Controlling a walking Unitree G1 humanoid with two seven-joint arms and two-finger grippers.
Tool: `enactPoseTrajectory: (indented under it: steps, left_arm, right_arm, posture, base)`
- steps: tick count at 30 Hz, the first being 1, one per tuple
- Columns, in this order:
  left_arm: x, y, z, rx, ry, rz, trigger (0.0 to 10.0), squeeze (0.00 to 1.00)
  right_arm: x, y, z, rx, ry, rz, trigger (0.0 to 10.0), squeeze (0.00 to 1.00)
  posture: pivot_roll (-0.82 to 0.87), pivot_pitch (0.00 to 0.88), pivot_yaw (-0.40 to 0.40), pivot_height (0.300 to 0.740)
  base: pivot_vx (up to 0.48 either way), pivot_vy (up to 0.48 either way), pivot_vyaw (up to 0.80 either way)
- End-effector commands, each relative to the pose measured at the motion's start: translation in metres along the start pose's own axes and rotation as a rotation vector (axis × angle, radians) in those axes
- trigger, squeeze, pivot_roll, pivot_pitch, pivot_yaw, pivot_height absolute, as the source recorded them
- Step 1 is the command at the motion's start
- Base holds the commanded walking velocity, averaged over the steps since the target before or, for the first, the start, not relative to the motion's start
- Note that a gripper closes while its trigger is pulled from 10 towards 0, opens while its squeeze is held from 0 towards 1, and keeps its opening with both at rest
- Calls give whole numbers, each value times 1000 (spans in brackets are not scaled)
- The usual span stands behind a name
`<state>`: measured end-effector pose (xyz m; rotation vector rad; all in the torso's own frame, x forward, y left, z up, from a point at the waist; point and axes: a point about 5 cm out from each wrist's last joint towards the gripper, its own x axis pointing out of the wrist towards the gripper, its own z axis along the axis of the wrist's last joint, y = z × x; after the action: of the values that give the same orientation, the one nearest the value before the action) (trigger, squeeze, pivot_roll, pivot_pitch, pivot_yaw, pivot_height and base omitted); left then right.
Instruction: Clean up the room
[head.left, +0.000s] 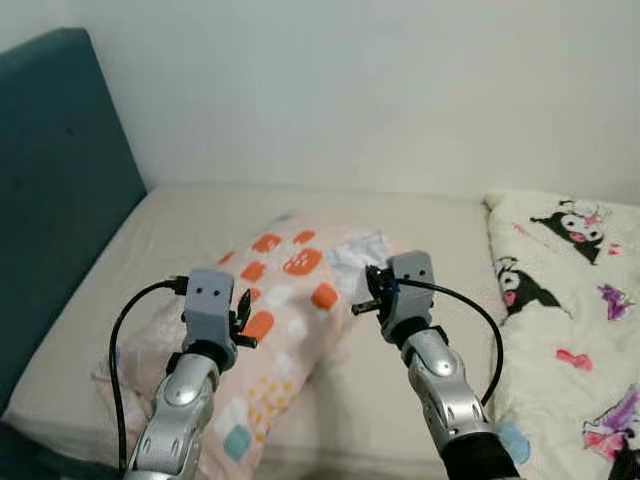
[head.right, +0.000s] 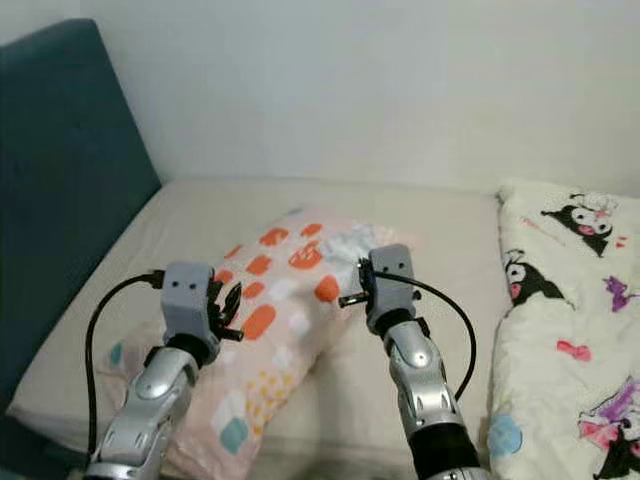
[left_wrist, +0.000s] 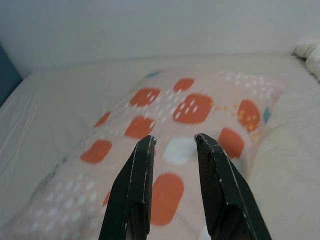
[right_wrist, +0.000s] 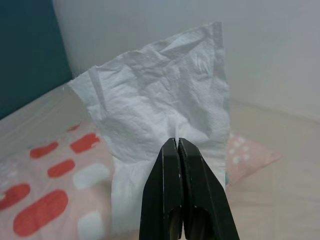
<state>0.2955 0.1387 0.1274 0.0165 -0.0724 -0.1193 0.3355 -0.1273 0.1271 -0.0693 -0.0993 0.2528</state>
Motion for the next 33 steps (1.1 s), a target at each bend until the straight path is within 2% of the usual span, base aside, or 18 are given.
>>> enactPoseTrajectory:
  steps: [1, 14, 16, 27, 29, 33]
  left_arm:
    - [-2, -2, -4, -13, 13, -3, 10000, 0]
    - [-2, -1, -5, -12, 17, -4, 10000, 0]
    - [-3, -1, -5, -13, 20, -4, 10000, 0]
    - [-2, -1, -5, 2, 18, 3, 10000, 0]
    - [-1, 0, -5, 6, 27, 7, 10000, 0]
    - [0, -1, -7, 52, 44, 8, 10000, 0]
  right_arm:
    - [-4, 1, -6, 21, 25, 2, 10000, 0]
    - [-5, 5, -9, 15, 43, 27, 10000, 0]
    - [-6, 6, -9, -20, 41, 22, 10000, 0]
    - [-7, 6, -12, -53, 58, 24, 10000, 0]
    - [-7, 7, -13, -52, 68, 33, 10000, 0]
    - [-8, 9, -13, -97, 69, 51, 10000, 0]
  posture:
    - [6, 78, -53, 738]
    - [6, 79, -52, 740]
    - [5, 80, -51, 740]
    - [4, 82, -49, 740]
    - [4, 82, -49, 740]
    - [2, 85, -48, 740]
  base:
    - [0, 0, 0]
    - [0, 0, 0]
    - [0, 0, 0]
    - [0, 0, 0]
    - [0, -480, 0]
    - [0, -480, 800]
